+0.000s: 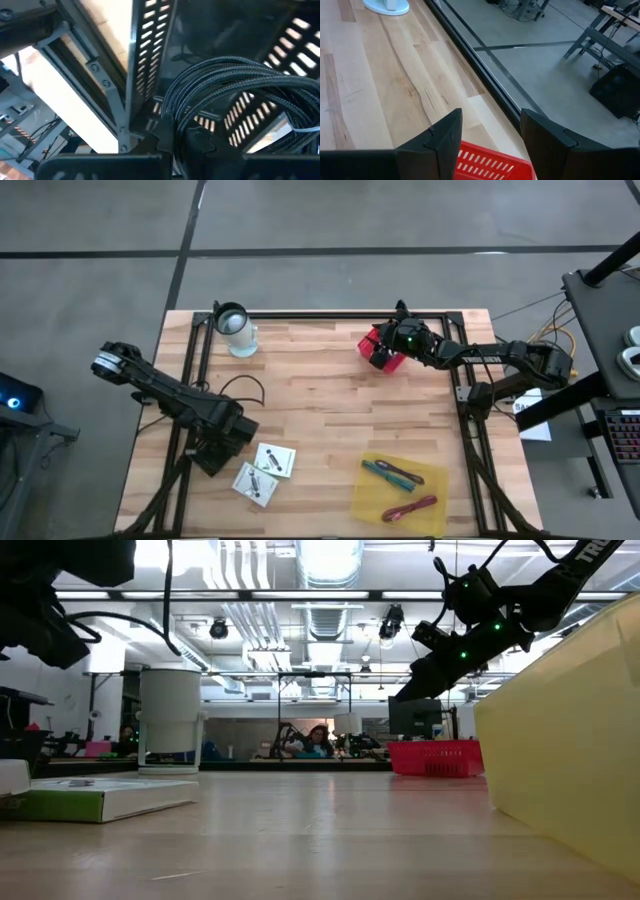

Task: Pick and place items into bin
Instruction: Put the black charger cable into the yellow bin

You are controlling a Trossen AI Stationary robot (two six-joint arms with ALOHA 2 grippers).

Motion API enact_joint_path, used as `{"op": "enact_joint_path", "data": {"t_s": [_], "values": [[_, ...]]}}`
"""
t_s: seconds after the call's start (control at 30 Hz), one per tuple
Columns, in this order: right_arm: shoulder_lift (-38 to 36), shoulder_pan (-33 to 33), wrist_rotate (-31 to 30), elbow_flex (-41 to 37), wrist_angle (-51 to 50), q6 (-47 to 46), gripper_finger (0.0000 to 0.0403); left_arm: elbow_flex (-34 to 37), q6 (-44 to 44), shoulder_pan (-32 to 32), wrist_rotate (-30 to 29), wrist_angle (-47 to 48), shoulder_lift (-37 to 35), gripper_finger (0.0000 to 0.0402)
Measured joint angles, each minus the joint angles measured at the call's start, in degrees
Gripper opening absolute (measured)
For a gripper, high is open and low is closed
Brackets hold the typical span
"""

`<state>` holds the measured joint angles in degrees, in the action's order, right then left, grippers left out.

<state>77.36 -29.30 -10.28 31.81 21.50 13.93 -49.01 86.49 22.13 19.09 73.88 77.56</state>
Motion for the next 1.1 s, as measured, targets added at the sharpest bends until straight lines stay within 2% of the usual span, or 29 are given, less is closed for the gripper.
{"op": "enact_joint_path", "data": {"t_s": [0.4,1.1], "values": [[0.0,0.0,0.0,0.0,0.0,0.0,0.0187,0.0,-2.8,0.0,0.2,-0.4,0.1,0.0001],[0.0,0.0,0.0,0.0,0.0,0.0,0.0187,0.0,-2.9,0.0,-0.9,-1.4,0.1,0.0001]]}}
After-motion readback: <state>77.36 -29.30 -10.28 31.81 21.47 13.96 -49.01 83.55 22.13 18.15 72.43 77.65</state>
